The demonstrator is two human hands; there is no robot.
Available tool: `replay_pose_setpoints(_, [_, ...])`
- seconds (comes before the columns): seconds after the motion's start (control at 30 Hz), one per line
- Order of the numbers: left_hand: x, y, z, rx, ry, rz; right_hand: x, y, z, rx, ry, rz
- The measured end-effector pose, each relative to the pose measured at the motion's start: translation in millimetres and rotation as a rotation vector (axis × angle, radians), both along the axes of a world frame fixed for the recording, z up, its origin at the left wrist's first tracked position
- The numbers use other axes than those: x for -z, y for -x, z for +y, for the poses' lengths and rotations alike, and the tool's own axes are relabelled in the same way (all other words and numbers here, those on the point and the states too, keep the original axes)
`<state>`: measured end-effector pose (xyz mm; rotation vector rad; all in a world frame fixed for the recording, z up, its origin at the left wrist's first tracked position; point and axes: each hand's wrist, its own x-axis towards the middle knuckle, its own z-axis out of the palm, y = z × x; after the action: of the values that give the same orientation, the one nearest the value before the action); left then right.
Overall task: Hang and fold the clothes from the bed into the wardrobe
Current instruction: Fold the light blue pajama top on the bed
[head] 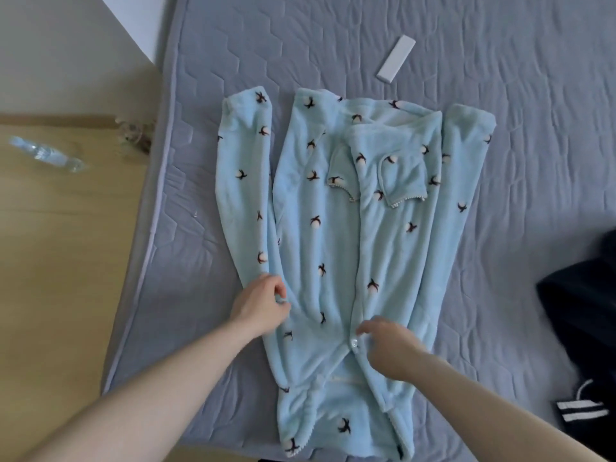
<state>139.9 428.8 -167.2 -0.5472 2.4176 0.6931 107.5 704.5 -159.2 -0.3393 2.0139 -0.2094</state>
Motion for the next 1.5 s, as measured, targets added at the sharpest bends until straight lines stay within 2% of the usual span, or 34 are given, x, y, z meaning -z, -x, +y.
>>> replay_pose_setpoints(0.07, [6,34,-27,-0.298,0.084,0.190,8,16,-15,0.094,0.102,0.126])
replay_pose_setpoints(0.13, [14,61,-52,-0.464,0.141,0.244,24,19,-26,0.108,0.131,0.141])
replay_pose_setpoints(0.27, [36,90,-68,-0.450,0.152,0.108,56,2,-43,0.064,0.029,-0.030])
replay_pose_setpoints(0.33, [47,94,-68,-0.459,0.120,0.006,67,-7,-48,0.083,0.012,-0.032])
replay_pose_setpoints(0.4, [53,95,-69,-0.502,0.068,-0.005,74,-10,-51,0.101,0.015,-0.017])
replay_pose_setpoints(0.5, [48,89,-69,-0.702,-0.035,0.160,74,-8,-49,0.145,0.029,-0.029])
replay_pose_setpoints(0.6, [25,85,-69,-0.852,-0.175,0.460,68,-2,-44,0.188,0.062,-0.032])
replay_pose_setpoints(0.7, [-10,91,-55,-0.766,-0.268,0.690,60,-2,-39,0.293,0.123,0.013])
replay_pose_setpoints(0.83, [-34,111,-11,-0.435,-0.320,0.848,48,-10,-36,0.604,0.275,0.070])
replay_pose_setpoints(0.9, [-31,122,16,-0.181,-0.244,0.772,44,-13,-34,0.718,0.340,0.090])
replay_pose_setpoints(0.93, [-25,126,30,-0.048,-0.207,0.669,42,-14,-33,0.757,0.359,0.087])
replay_pose_setpoints(1.0, [-9,129,50,0.177,-0.163,0.347,41,-15,-33,0.828,0.384,0.056])
replay_pose_setpoints(1.07, [5,129,59,0.253,-0.155,-0.007,43,-13,-34,0.910,0.410,0.019])
replay_pose_setpoints(1.1, [11,130,59,0.213,-0.173,-0.116,43,-12,-36,0.934,0.425,0.001])
replay_pose_setpoints(1.13, [13,133,57,0.136,-0.187,-0.139,44,-10,-40,0.947,0.438,-0.020])
replay_pose_setpoints(1.23, [12,158,40,-0.175,-0.074,0.093,48,-3,-58,1.036,0.477,-0.061])
replay_pose_setpoints(1.3, [9,183,22,-0.419,0.022,0.284,54,0,-70,1.101,0.497,-0.014])
replay_pose_setpoints(1.37, [11,209,1,-0.632,0.085,0.369,59,1,-82,1.081,0.489,0.028])
replay_pose_setpoints(1.43, [17,226,-16,-0.767,0.073,0.249,58,-2,-90,0.966,0.507,0.037])
replay_pose_setpoints(1.5, [25,230,-20,-0.778,-0.013,0.112,56,-9,-93,0.852,0.538,0.018])
